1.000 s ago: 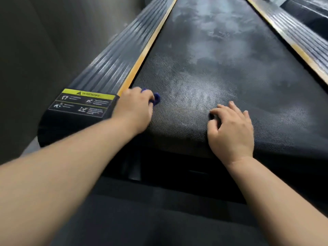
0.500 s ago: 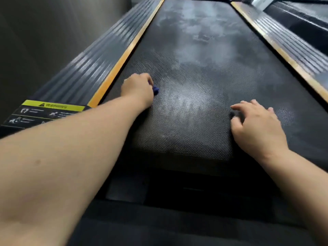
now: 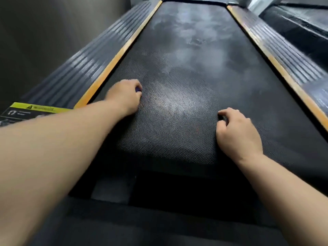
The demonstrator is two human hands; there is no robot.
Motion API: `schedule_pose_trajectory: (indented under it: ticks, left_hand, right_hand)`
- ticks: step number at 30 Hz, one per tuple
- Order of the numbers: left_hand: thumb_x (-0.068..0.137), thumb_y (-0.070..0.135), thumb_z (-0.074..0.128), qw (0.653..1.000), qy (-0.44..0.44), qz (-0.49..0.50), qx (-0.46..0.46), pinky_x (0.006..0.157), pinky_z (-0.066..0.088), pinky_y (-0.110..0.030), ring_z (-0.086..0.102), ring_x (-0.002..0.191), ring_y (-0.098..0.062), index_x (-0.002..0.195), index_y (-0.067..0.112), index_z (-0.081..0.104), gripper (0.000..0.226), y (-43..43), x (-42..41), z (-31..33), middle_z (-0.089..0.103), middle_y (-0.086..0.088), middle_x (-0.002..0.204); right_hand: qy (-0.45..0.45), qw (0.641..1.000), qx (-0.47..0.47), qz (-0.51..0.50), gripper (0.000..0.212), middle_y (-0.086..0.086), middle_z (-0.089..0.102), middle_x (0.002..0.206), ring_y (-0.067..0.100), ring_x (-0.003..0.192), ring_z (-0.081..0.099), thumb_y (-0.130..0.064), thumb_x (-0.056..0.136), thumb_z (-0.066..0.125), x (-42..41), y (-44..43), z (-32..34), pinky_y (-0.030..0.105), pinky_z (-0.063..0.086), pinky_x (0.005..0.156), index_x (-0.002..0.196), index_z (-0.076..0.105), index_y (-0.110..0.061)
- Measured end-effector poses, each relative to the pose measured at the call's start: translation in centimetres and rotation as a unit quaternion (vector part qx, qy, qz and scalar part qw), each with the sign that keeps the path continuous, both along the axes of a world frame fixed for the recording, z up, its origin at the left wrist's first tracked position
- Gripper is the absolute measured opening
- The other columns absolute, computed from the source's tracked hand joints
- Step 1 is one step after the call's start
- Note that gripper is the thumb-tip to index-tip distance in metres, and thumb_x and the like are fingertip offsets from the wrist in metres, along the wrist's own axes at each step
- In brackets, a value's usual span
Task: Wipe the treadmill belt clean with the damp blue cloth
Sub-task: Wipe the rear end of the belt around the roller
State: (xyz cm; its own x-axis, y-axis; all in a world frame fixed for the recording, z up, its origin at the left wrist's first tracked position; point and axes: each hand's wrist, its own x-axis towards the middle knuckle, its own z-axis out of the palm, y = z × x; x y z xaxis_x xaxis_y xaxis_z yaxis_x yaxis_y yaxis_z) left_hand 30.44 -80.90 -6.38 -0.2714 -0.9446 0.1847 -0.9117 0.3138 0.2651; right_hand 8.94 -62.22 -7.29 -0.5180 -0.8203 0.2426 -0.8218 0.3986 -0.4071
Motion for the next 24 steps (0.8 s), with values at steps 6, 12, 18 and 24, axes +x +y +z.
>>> schedule_pose_trajectory:
  ticks: [6,12,18,24]
  left_hand:
    - [0.095,0.017,0.045,0.971,0.126,-0.2,0.043,0.087,0.041,-0.026,0.061,0.104,-0.022,0.113,0.021,0.064,0.026,10.4,-7.5,-0.3,0.07,0.0,0.109]
    - [0.087,0.02,0.061,0.905,0.302,-0.21,0.216,0.096,0.047,-0.028,0.065,0.097,-0.004,0.1,0.028,0.069,0.017,11.8,-2.4,2.1,0.072,0.008,0.099]
    - [0.083,0.029,0.061,0.965,0.26,-0.01,0.032,0.09,0.049,-0.03,0.066,0.091,-0.008,0.093,0.028,0.07,0.014,9.9,6.3,2.0,0.073,0.01,0.091]
    - [0.089,0.021,0.055,0.996,0.079,-0.033,0.02,0.103,0.035,-0.03,0.05,0.123,-0.02,0.119,0.023,0.064,0.031,8.5,9.6,0.0,0.059,0.001,0.13]
  right_hand:
    - [-0.016,1.0,-0.011,-0.009,0.029,0.007,0.061,0.115,0.031,0.105,0.051,-0.014,0.089,0.043,-0.1,0.3,0.2,0.038,0.035,0.098,0.108,0.064,-0.017]
    - [-0.037,0.998,-0.057,-0.01,0.033,0.006,0.063,0.121,0.029,0.112,0.054,-0.02,0.089,0.045,-0.3,-0.2,-0.1,0.037,0.039,0.099,0.116,0.064,-0.02]
    - [-0.102,0.968,-0.092,0.209,0.049,-0.004,0.038,0.149,0.01,0.137,0.029,-0.041,0.094,0.049,6.1,-4.3,3.2,0.018,0.02,0.107,0.141,0.039,-0.035]
    - [0.04,0.957,0.052,0.283,0.044,-0.002,0.038,0.149,0.025,0.135,0.034,-0.047,0.09,0.051,12.4,-10.7,0.3,0.032,0.023,0.113,0.133,0.051,-0.039]
